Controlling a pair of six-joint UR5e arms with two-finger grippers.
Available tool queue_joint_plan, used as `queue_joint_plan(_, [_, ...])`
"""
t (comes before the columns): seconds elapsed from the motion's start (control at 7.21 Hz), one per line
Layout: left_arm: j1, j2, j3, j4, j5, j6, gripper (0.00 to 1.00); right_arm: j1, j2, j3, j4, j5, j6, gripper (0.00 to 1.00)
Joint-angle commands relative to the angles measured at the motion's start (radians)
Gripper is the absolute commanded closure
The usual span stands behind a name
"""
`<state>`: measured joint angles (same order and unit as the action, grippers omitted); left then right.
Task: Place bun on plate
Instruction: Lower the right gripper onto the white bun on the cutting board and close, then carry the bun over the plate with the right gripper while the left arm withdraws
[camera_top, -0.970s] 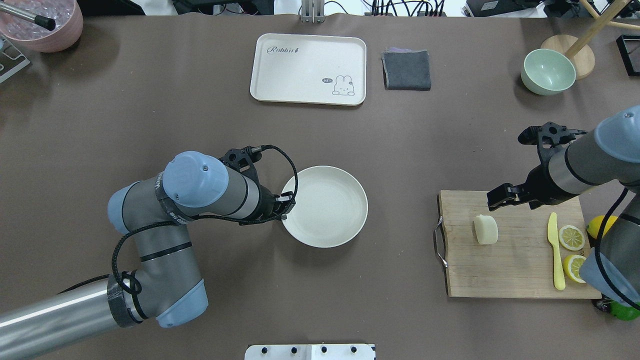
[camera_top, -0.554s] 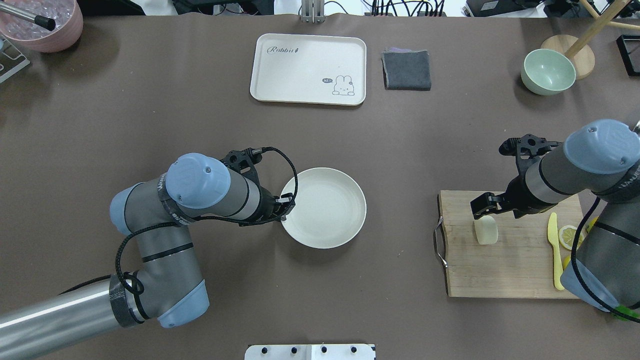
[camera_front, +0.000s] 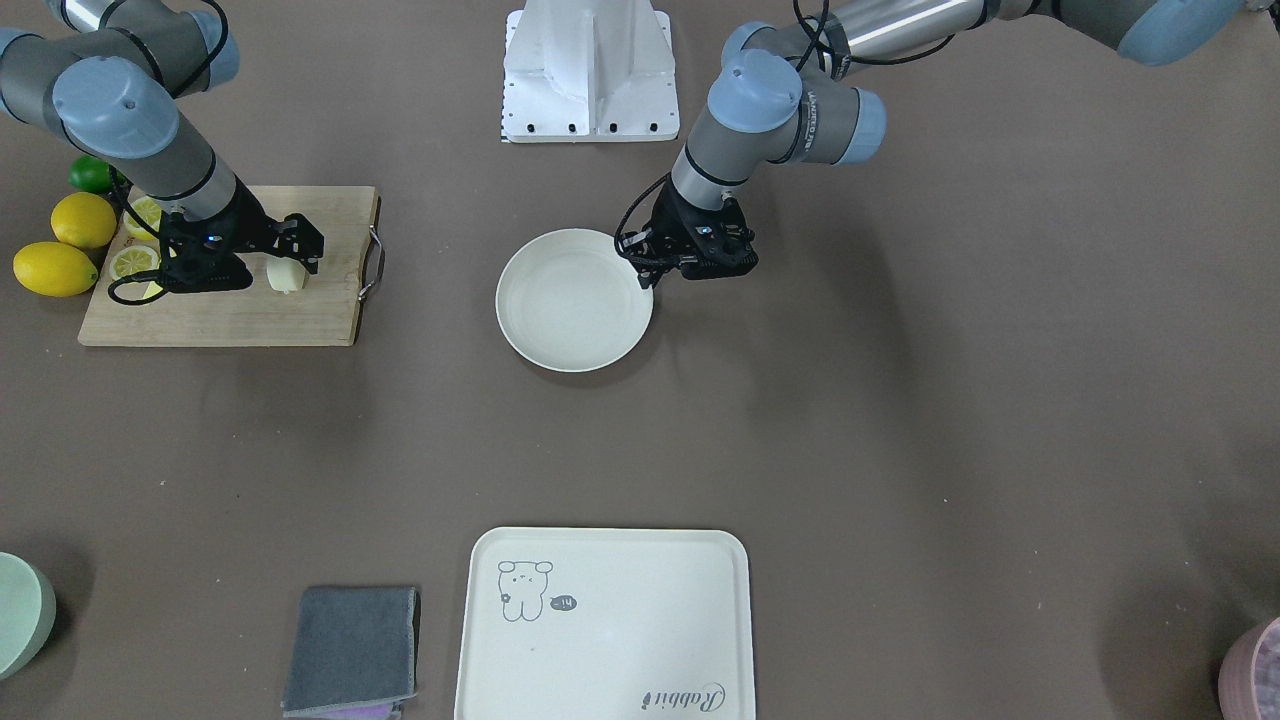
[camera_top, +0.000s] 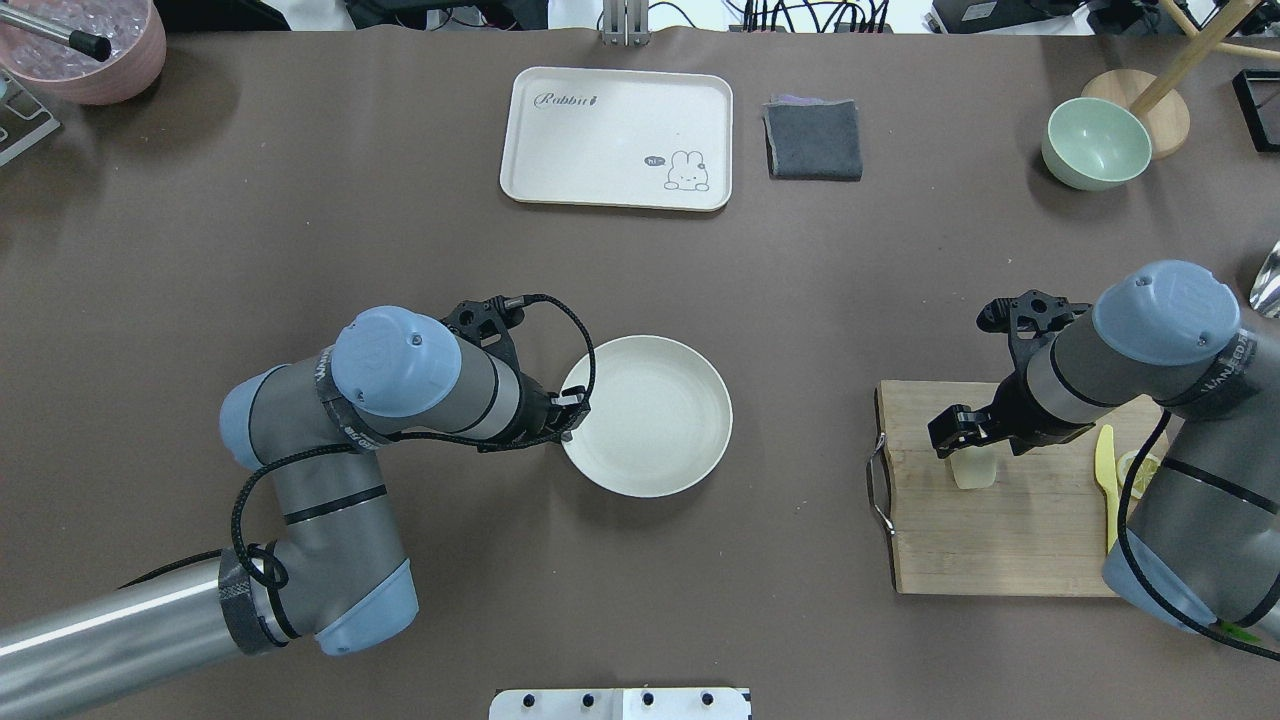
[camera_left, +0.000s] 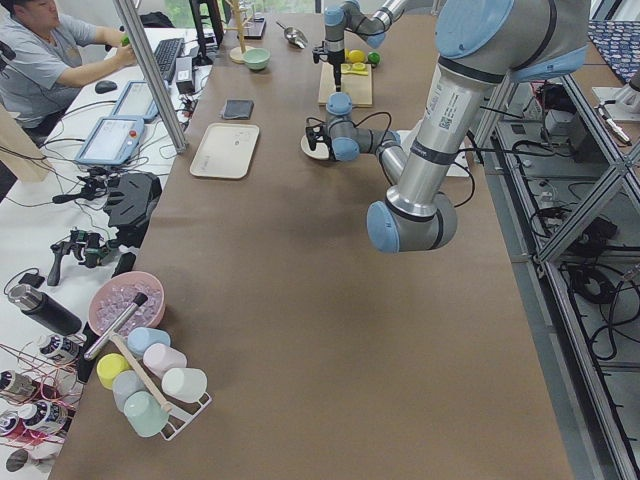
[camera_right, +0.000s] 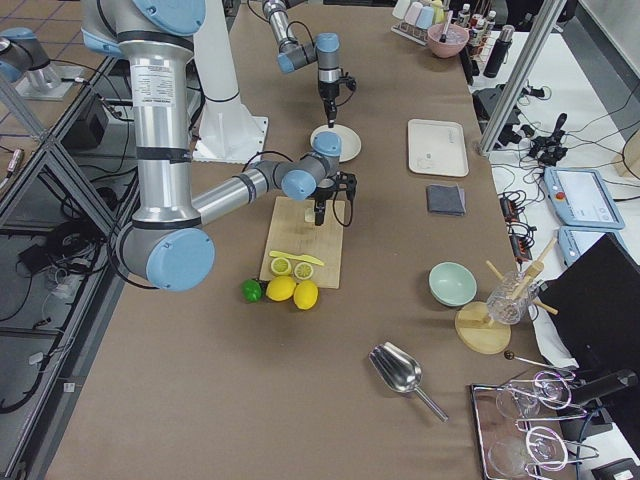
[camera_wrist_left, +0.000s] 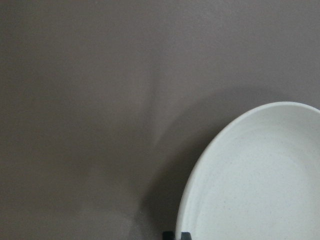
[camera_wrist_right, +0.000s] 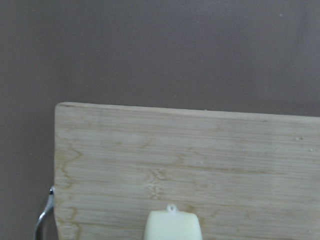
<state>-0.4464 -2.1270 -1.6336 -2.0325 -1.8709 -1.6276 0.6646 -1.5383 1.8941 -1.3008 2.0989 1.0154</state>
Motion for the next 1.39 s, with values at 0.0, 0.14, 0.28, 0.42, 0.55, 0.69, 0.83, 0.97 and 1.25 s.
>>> queue_joint_plan(0.0, [-0.002, -0.001, -0.003, 0.0, -0.001, 0.0, 0.27, -0.007, 0.001, -0.007, -0.001, 0.003, 0.002, 0.5])
queue_joint_plan(0.14, [-0.003, -0.002, -0.006, 0.0, -0.001, -0.003, 0.24, -0.007, 0.007, -0.006, -0.002, 0.006, 0.002, 0.71])
queue_joint_plan(0.28, [-0.005, -0.002, -0.008, 0.003, -0.001, -0.005, 0.23, -0.007, 0.009, -0.007, -0.002, 0.004, 0.002, 0.76])
queue_joint_plan(0.42, [-0.012, -0.002, -0.015, 0.015, -0.001, -0.005, 0.23, -0.007, 0.01, -0.006, -0.002, 0.007, 0.0, 0.79])
queue_joint_plan(0.55, [-0.041, 0.01, -0.056, 0.029, -0.004, -0.003, 0.23, -0.008, 0.045, -0.009, -0.011, 0.012, 0.002, 0.79])
queue_joint_plan(0.69, [-0.085, 0.05, -0.133, 0.064, -0.013, 0.002, 0.23, -0.008, 0.109, -0.007, -0.038, 0.012, 0.003, 0.78])
queue_joint_plan(0.83, [-0.095, 0.106, -0.206, 0.089, -0.02, 0.006, 0.23, -0.01, 0.204, -0.009, -0.119, 0.009, 0.003, 0.77])
queue_joint_plan(0.97, [-0.136, 0.171, -0.242, 0.089, -0.031, 0.021, 0.23, -0.013, 0.321, -0.035, -0.2, 0.0, 0.003, 0.77])
queue_joint_plan(1.25, [-0.272, 0.417, -0.369, 0.081, -0.158, 0.244, 0.23, -0.04, 0.548, -0.183, -0.21, -0.022, 0.07, 0.76])
